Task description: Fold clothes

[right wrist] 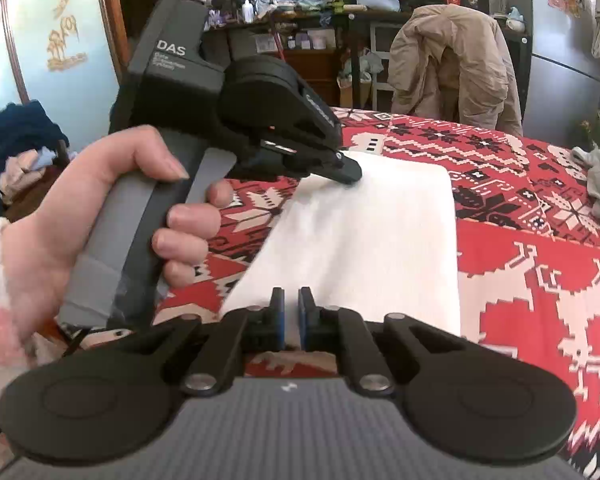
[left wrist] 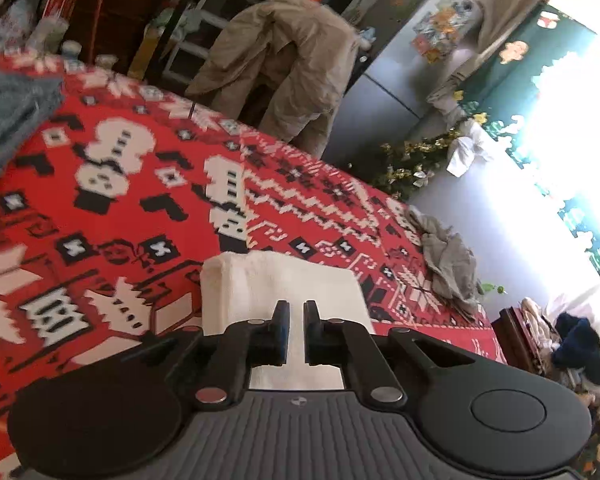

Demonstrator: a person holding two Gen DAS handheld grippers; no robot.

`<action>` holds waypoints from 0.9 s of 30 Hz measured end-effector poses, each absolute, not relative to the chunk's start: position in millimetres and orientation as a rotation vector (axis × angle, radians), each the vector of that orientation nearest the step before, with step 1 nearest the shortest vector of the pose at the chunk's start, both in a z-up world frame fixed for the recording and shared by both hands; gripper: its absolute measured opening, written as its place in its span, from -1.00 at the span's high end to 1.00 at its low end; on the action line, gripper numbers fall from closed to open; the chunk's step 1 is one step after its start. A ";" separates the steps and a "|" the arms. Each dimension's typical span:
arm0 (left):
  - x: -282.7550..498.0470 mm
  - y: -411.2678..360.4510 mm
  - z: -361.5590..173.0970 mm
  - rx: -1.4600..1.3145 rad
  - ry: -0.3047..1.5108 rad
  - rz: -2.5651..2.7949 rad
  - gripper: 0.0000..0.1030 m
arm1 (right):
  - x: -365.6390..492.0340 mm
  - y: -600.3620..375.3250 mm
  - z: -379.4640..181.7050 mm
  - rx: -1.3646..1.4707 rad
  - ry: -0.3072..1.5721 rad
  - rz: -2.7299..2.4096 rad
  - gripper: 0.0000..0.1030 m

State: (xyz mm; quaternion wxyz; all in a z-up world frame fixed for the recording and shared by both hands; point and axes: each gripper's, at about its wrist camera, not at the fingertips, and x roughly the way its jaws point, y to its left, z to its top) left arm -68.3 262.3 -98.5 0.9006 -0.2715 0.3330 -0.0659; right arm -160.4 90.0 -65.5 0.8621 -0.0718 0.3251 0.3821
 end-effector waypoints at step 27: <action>-120.2 273.4 -94.3 -0.550 0.756 -0.060 0.27 | -158.9 47.9 -43.9 -0.041 0.706 0.714 0.40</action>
